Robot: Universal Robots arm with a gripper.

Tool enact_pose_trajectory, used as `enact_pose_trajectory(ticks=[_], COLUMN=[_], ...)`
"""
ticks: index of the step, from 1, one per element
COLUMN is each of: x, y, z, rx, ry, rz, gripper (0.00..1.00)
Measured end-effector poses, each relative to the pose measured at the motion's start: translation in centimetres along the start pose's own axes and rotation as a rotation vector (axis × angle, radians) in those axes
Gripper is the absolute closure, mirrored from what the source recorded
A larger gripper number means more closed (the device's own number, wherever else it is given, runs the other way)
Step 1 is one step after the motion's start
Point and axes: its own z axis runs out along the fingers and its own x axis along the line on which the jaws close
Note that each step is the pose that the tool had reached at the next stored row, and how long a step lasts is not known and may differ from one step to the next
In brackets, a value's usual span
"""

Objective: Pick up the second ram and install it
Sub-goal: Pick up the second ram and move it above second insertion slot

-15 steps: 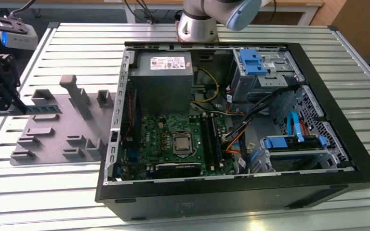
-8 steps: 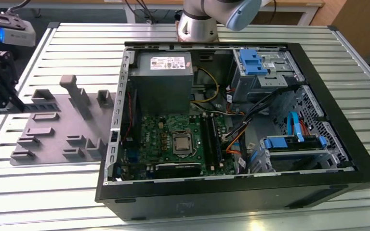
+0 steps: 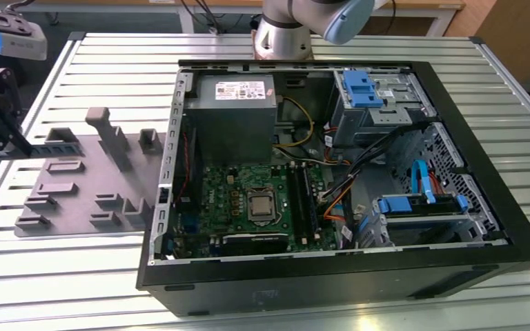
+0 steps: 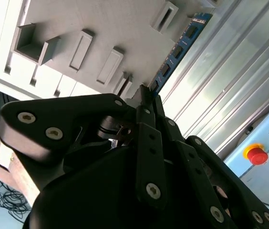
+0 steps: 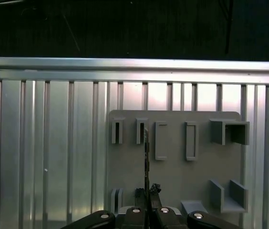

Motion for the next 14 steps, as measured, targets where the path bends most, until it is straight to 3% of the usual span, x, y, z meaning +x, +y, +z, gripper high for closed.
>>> enact_pose_trajectory(ticks=[14], x=[0.0], y=[-0.02], z=[-0.92], rx=[-0.0001], ry=[0.0001], rz=[0.0], gripper=[0.86])
